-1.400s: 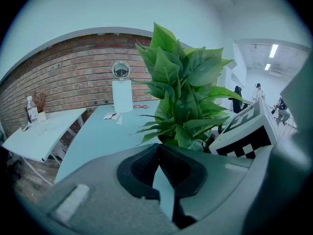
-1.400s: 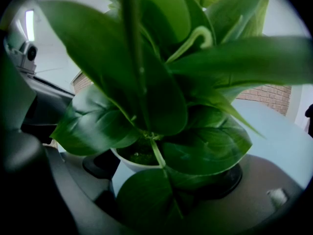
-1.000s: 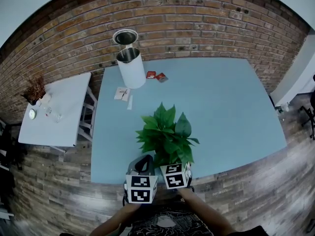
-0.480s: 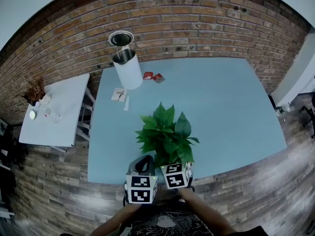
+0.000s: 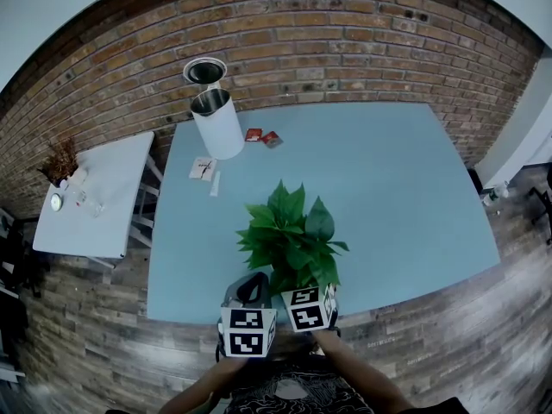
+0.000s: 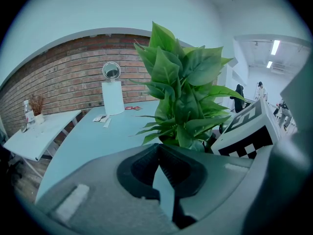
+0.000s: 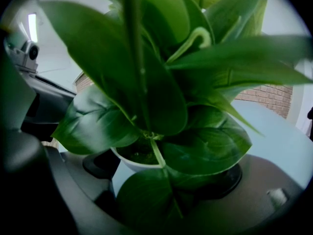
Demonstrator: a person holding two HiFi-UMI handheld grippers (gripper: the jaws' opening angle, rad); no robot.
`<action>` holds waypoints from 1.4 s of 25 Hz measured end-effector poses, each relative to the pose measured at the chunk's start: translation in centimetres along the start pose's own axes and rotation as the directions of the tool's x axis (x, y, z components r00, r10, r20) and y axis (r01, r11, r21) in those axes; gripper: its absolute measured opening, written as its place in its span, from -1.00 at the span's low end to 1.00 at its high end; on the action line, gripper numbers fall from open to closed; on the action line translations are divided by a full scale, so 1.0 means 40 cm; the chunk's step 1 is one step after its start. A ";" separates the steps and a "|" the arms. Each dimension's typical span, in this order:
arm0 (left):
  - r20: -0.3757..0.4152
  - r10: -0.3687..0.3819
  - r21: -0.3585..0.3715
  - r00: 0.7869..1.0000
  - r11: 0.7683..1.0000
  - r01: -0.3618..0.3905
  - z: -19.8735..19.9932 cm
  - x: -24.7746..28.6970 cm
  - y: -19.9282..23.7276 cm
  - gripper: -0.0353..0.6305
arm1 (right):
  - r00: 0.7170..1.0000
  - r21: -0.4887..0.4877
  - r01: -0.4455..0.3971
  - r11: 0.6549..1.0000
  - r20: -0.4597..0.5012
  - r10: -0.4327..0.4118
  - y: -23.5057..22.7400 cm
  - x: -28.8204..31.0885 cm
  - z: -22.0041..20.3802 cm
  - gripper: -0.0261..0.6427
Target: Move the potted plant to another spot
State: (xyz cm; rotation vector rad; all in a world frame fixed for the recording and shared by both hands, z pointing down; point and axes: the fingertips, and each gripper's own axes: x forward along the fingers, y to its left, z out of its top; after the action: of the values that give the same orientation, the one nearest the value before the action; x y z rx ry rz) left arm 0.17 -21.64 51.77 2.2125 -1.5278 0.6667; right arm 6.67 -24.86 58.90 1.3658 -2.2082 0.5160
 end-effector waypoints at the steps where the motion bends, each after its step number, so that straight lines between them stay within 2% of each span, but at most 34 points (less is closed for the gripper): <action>1: 0.001 0.002 -0.001 1.000 1.000 -0.002 0.001 0.002 -0.004 -0.90 | 1.000 -0.002 -0.002 1.000 -0.001 0.002 -0.005 -0.001 -0.001 0.52; 5: 0.005 0.011 -0.010 1.000 1.000 -0.011 0.007 0.015 -0.035 -0.90 | 1.000 -0.006 -0.010 1.000 -0.005 0.010 -0.038 -0.012 -0.010 0.52; 9: 0.002 0.019 -0.015 1.000 1.000 -0.019 0.028 0.035 -0.113 -0.90 | 1.000 -0.007 -0.018 1.000 0.001 0.018 -0.113 -0.049 -0.007 0.52; 14: 0.011 0.010 -0.019 1.000 1.000 -0.009 0.013 0.031 -0.102 -0.90 | 1.000 -0.013 -0.007 1.000 0.011 0.008 -0.102 -0.043 -0.012 0.52; 35: 0.010 0.031 -0.054 0.999 0.998 -0.030 0.026 0.066 -0.238 -0.90 | 1.000 -0.005 -0.014 1.000 0.021 0.014 -0.237 -0.091 -0.035 0.53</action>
State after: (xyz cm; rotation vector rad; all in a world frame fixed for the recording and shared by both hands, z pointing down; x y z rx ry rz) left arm 10.08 -20.92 52.10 2.1606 -1.5693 0.6160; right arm 16.90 -25.55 58.49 1.3600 -2.2361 0.5033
